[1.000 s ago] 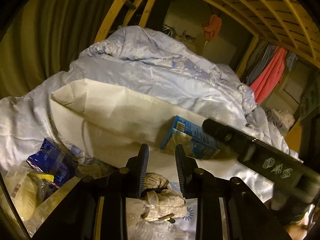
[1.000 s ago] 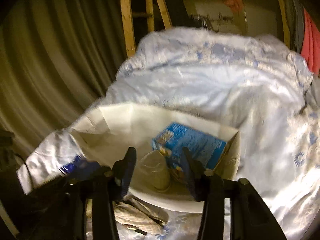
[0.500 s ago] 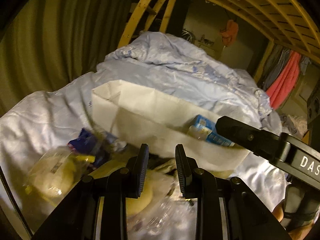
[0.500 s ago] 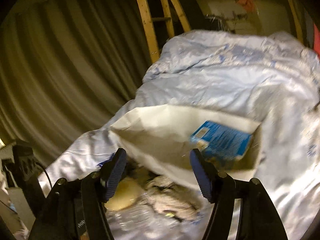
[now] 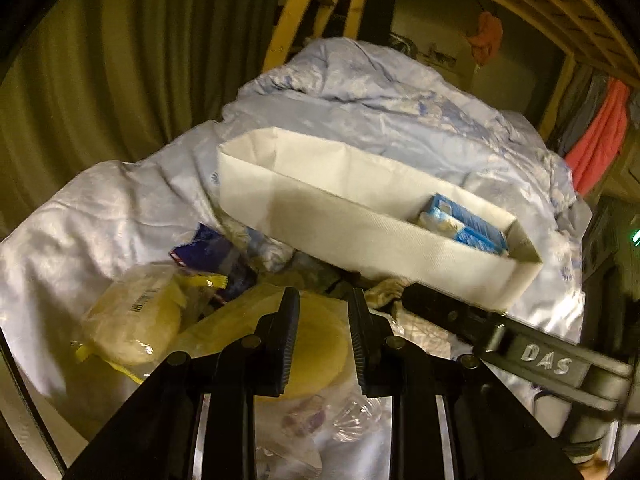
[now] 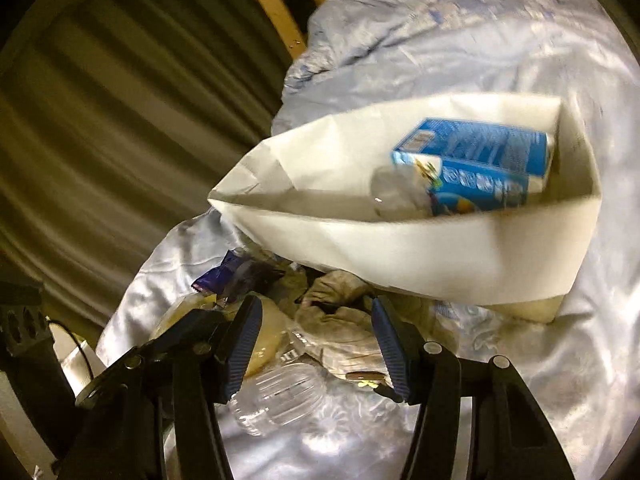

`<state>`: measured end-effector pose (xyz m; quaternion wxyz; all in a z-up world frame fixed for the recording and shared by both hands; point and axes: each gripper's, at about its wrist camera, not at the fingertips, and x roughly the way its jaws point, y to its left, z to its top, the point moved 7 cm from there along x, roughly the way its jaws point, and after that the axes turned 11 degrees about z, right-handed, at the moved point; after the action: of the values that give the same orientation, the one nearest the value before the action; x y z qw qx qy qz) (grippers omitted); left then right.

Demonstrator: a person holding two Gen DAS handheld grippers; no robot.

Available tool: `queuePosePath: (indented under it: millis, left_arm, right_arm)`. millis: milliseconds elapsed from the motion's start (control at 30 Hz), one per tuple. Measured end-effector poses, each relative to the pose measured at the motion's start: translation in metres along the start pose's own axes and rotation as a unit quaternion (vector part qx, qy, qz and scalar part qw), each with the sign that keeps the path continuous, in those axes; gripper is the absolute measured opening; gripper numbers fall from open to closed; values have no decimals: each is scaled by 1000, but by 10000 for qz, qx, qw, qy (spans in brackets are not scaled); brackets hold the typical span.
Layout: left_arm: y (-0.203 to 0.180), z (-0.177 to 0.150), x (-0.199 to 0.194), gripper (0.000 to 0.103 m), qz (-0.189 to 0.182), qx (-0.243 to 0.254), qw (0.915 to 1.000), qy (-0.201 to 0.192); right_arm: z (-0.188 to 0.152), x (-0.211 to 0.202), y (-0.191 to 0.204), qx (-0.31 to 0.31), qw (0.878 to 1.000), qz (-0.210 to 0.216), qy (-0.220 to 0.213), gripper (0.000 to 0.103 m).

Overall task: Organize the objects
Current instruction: 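Lower the held jar into the white tray and open the right gripper, then grasp the beige plaid pouch on the duvet with the right gripper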

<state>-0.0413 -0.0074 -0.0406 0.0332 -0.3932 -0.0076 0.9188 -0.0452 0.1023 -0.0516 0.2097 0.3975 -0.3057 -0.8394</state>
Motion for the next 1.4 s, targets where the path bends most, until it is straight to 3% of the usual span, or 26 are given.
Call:
queuePosePath:
  millis: [133,333,433,633,833,1200,1300,1400]
  left_arm:
    - [6,6,-9,24,40,-181,9994,-291]
    - [12,10,-10,23,138,-329,9986,-397]
    - [11,8,-2,24,74,-357,9990,-251]
    - [14,6,-1,24,5,-467,9987,-197]
    - [18,11,-11,24,-154,-668,9967,-435]
    - [19,7,1,24,-74,-662,9976,-194]
    - [22,5,6,24,-73,-704,9975,-73]
    - [23,4,8,24,-72,-723,9974,2]
  right_arm:
    - [-7,16,-8,204,9995,155,207,59]
    - [-21,42,1,-164,9977,198,632,94]
    - [-26,49,-6,-2,9964,464,707,100]
    - [-26,47,-14,-5,9962,478,731,101]
    - [-30,45,-18,-351,9959,297,776,101]
    - [-42,49,-44,-461,9926,54,1123,103]
    - [-45,48,-50,-530,9911,-7,1218,100]
    - [-47,43,-56,-538,9899,-141,1306,90]
